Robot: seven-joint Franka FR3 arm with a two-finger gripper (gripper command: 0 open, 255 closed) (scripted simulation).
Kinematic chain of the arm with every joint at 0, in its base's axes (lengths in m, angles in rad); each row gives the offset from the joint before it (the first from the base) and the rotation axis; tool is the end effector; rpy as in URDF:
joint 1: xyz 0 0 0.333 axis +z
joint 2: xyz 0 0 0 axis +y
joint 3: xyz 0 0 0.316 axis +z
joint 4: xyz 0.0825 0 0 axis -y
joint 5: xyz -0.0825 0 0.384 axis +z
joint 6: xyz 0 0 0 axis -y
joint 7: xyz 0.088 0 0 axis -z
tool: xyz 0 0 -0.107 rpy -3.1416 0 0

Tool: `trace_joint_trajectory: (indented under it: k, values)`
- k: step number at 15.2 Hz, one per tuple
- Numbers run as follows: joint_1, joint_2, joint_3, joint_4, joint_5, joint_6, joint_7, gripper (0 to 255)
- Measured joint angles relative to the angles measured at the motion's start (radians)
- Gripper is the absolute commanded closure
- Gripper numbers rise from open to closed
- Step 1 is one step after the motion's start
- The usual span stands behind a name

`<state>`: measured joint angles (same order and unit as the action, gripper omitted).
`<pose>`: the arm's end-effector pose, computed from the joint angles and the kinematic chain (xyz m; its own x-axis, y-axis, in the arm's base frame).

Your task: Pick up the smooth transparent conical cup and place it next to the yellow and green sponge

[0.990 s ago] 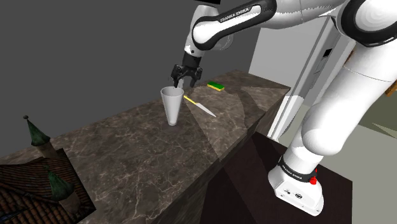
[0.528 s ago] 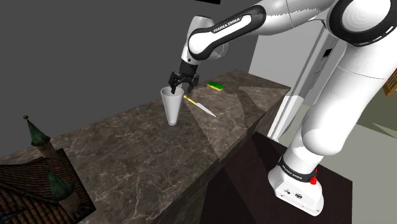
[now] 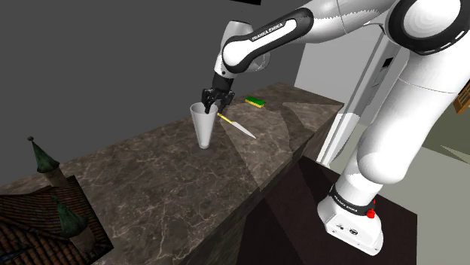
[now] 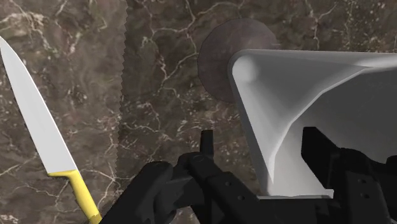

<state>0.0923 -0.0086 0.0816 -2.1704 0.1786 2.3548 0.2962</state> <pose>0.5429 0.0979 0.4163 0.9606 -0.2446 0.1317 -0.2171 -0.9567 -0.1937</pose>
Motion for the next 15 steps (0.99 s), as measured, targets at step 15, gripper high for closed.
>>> trace_joint_trajectory:
  k: [15]
  values:
    - [-0.001, -0.030, -0.001, 0.033, -0.007, -0.063, 0.011, 255]
